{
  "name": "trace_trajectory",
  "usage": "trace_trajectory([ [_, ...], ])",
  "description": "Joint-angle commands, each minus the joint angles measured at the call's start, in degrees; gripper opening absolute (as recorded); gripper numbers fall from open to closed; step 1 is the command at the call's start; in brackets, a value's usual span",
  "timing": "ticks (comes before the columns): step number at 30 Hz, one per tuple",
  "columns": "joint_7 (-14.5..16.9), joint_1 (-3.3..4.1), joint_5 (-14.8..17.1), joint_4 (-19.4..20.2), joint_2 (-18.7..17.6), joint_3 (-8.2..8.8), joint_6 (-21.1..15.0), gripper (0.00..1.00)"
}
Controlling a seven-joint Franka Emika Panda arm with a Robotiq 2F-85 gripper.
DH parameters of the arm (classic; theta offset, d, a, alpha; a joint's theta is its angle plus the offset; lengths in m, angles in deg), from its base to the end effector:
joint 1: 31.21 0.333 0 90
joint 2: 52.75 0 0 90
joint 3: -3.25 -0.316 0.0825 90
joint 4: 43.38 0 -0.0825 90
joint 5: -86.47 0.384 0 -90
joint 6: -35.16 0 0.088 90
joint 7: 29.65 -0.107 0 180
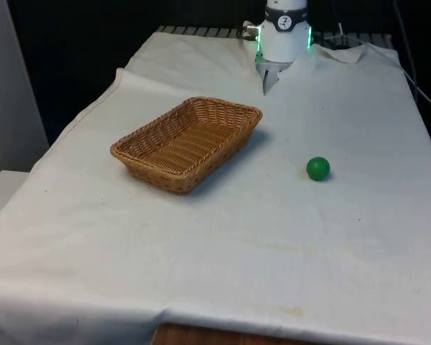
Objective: Pick up the ball and place it into the basket.
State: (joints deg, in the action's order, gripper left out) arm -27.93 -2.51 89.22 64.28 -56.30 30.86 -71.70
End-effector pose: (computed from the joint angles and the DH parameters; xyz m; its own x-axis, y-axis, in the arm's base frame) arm 0.5682 0.0189 0.4718 0.9971 0.0339 -0.0682 0.0327 -0.9993 -0.0182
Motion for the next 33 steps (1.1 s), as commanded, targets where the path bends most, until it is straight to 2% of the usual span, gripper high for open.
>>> trace_trajectory([
  [1,-0.2,0.0,0.0,0.3,0.0,-0.29,-0.3,1.0],
  [2,-1.2,0.34,-0.2,1.9,0.6,-1.03,-2.3,1.0],
  [3,-1.5,0.4,-0.2,2.4,0.7,-1.43,-2.9,1.0],
  [9,-3.3,0.29,-0.1,5.4,0.9,-4.07,-6.7,1.0],
  [10,-2.8,0.0,0.0,4.9,0.7,-4.01,-5.9,1.0],
  [11,-3.6,0.34,0.0,5.7,0.9,-4.41,-7.2,1.0],
  [18,-5.0,0.23,0.3,8.1,0.2,-7.33,-11.7,1.0],
  [20,-5.0,0.0,0.1,8.3,0.2,-7.68,-11.7,1.0],
  [21,-5.2,0.17,0.5,8.6,-0.1,-7.85,-12.8,1.0],
  [28,-4.6,0.0,1.5,10.0,-2.6,-8.94,-17.0,1.0],
  [29,-5.0,0.0,0.7,9.7,-2.1,-8.82,-16.1,1.0],
  [33,-4.1,-0.06,2.3,9.9,-4.5,-9.11,-18.7,1.0],
])
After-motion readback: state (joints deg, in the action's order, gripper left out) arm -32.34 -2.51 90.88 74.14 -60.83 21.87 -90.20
